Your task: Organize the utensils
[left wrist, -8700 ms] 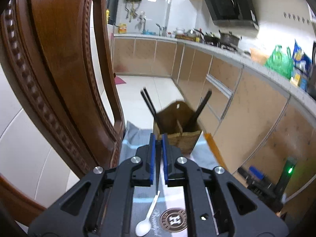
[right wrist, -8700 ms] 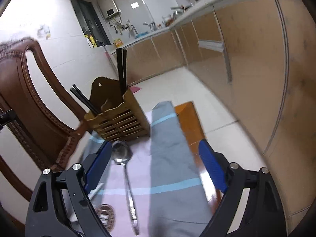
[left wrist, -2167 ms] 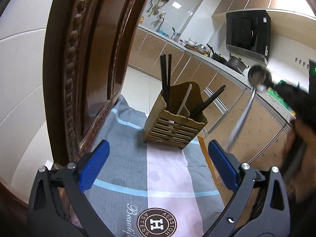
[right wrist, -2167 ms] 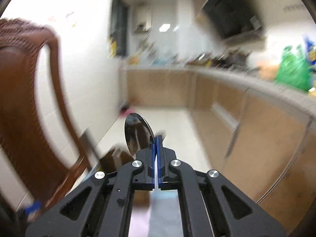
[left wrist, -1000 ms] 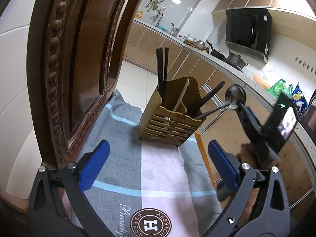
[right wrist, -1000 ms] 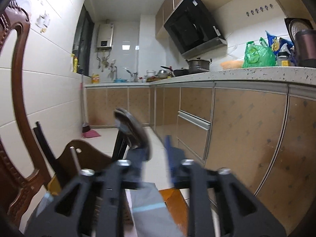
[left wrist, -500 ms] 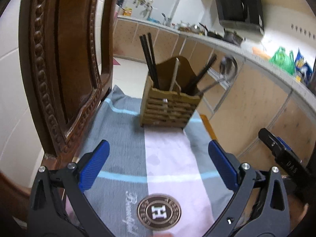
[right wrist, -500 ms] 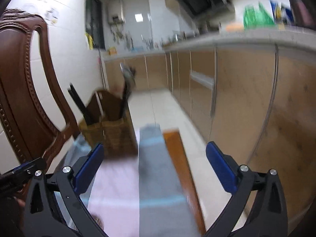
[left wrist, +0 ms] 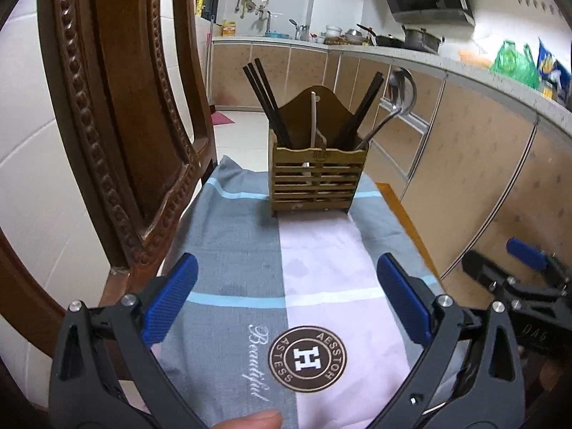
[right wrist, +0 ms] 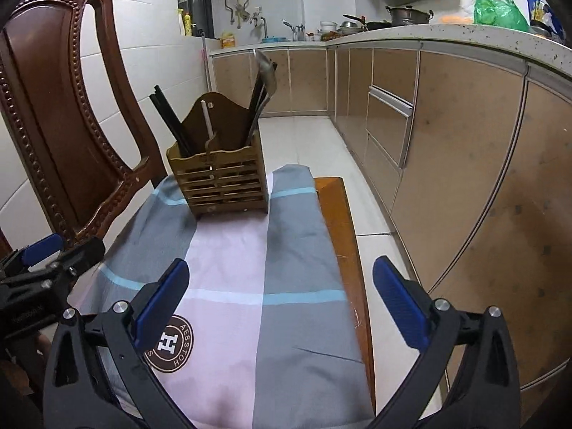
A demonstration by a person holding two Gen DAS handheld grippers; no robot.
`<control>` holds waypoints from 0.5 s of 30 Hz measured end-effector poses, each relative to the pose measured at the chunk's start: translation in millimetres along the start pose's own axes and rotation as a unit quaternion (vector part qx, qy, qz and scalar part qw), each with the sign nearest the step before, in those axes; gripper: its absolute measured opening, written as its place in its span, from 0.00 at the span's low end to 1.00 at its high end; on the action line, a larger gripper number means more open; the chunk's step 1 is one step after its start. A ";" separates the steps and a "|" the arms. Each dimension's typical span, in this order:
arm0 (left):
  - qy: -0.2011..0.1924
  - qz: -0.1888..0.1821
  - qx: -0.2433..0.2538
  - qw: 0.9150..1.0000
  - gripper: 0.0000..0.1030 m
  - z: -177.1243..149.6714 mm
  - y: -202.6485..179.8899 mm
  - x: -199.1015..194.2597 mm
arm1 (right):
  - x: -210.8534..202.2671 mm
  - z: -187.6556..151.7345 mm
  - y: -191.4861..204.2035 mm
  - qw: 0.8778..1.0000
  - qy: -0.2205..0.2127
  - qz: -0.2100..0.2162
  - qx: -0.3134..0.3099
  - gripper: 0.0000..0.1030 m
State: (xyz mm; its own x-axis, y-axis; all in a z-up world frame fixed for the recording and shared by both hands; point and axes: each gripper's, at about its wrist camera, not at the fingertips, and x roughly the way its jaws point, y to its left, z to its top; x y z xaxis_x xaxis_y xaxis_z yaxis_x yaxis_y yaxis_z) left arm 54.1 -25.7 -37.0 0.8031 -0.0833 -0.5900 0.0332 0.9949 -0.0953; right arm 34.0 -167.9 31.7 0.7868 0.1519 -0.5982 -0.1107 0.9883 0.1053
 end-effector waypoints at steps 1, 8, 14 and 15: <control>0.000 0.000 0.000 1.000 0.96 -0.4 -0.5 -0.9 | -2.0 0.2 -0.5 1.000 -0.004 0.001 0.002 0.97; 0.000 -0.003 -0.009 1.000 0.96 0.5 5.2 -6.2 | -4.6 2.8 -1.0 1.000 -0.006 0.001 0.005 0.97; 0.000 0.000 -0.012 1.000 0.96 0.6 7.2 -7.0 | -3.4 4.3 2.3 1.000 -0.009 0.001 0.002 0.97; 0.000 -0.001 -0.012 1.000 0.96 0.8 7.3 -7.3 | -4.1 4.5 2.0 1.000 -0.011 0.001 0.003 0.97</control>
State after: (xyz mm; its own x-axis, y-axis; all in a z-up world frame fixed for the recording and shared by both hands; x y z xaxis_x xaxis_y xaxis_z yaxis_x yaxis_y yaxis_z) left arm 49.0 -17.8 -32.7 0.8025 -0.0844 -0.5907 0.0203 0.9932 -0.1143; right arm 33.3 -166.6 37.9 0.7994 0.1530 -0.5811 -0.1085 0.9879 0.1108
